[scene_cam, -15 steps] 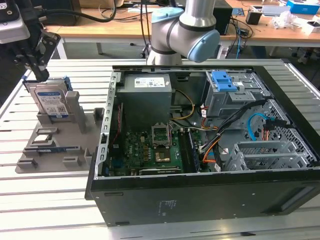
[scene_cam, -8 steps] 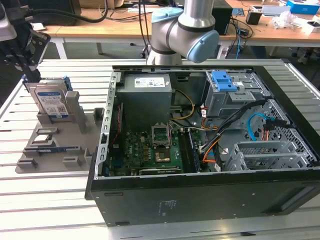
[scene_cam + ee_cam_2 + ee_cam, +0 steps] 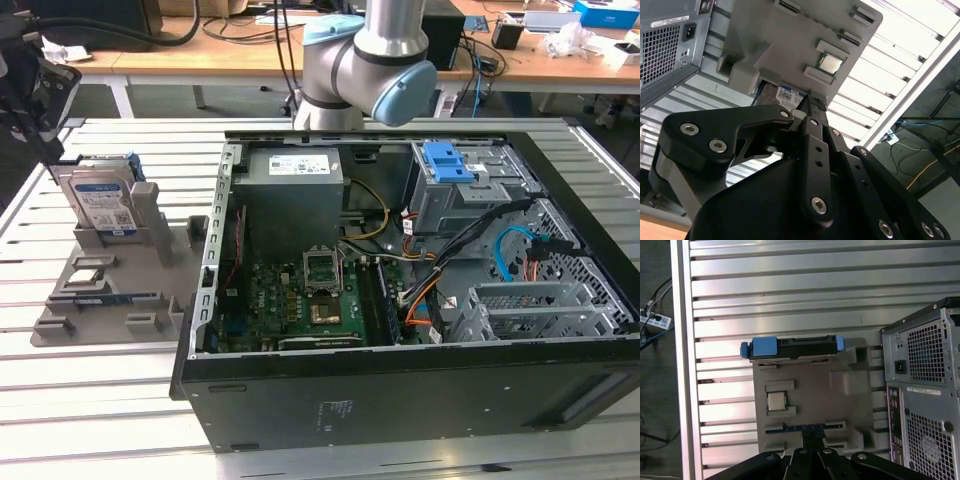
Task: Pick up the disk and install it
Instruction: 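Reach for the disk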
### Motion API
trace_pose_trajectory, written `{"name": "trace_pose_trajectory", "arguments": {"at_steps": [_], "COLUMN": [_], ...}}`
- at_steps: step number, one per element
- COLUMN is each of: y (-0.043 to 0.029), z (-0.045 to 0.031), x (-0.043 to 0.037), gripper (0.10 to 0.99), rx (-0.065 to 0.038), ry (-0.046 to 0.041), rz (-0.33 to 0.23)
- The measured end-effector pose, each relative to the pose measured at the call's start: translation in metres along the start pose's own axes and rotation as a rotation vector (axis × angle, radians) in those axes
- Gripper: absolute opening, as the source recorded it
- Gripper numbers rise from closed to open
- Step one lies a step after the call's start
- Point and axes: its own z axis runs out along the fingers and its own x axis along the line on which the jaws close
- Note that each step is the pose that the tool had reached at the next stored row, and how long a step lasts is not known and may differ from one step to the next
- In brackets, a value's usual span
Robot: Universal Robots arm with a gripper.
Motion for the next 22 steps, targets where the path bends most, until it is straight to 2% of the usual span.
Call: {"name": "trace_pose_trajectory", "arguments": {"at_steps": [8, 22], "y": [-0.0018, -0.0042], "z": [-0.0006, -0.0015], "x": [0.0243, 0.0566], "gripper": [0.106, 0.106], "rx": [0.000, 0.000], "ry": [0.0000, 0.0000], "rz": [0.000, 0.000]}}
